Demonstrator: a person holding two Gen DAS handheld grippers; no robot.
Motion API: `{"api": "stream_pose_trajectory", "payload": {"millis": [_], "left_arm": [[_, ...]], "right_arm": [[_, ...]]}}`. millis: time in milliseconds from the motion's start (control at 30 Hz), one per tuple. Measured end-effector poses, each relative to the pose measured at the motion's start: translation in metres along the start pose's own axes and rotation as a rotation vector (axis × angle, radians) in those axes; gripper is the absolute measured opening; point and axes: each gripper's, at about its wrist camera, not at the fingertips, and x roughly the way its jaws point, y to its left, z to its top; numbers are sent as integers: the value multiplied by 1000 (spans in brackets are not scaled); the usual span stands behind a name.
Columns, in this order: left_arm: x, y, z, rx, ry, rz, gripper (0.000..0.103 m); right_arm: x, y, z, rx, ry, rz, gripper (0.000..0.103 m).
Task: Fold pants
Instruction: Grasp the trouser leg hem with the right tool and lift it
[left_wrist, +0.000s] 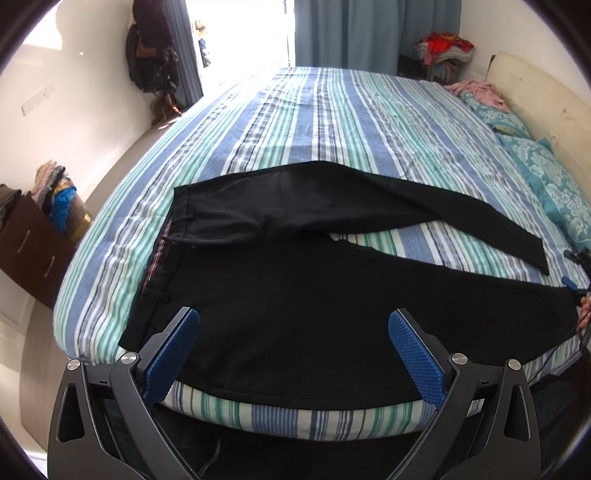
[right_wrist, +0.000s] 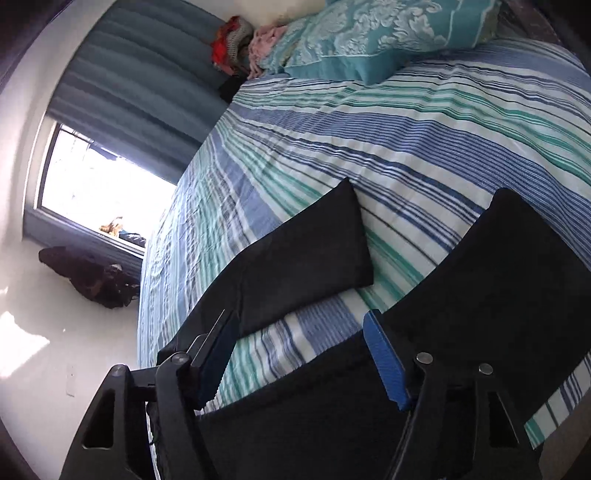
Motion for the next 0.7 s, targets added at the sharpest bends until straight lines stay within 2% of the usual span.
{"api": "stream_pose_trajectory", "payload": {"millis": [133, 267, 333, 367, 433, 467, 533, 600, 633, 700], "left_arm": [[27, 2, -5, -11, 81, 24, 102], [46, -2, -8, -2, 129, 34, 102], [54, -7, -6, 7, 136, 35, 102], [58, -8, -6, 11, 140, 35, 102], [64, -11, -4, 21, 149, 36, 102], [66, -12, -4, 26, 152, 35, 102], [69, -14, -1, 36, 150, 32, 102], [70, -16, 4, 34, 143, 27, 102], [71, -16, 7, 24, 143, 22, 102], [73, -18, 16, -8, 146, 1, 102]], "right_arm": [[34, -14, 32, 6, 34, -53, 69], [64, -18, 37, -7, 98, -62, 67], [76, -17, 36, -42, 112, -99, 66], [78, -16, 35, -59, 103, -105, 62], [82, -16, 34, -79, 112, -124, 31], [83, -16, 33, -81, 139, -142, 23], [77, -14, 32, -55, 184, -91, 22], [67, -3, 39, -12, 219, 8, 22], [65, 6, 49, 18, 227, 50, 22], [66, 36, 88, 67, 187, 128, 22]]}}
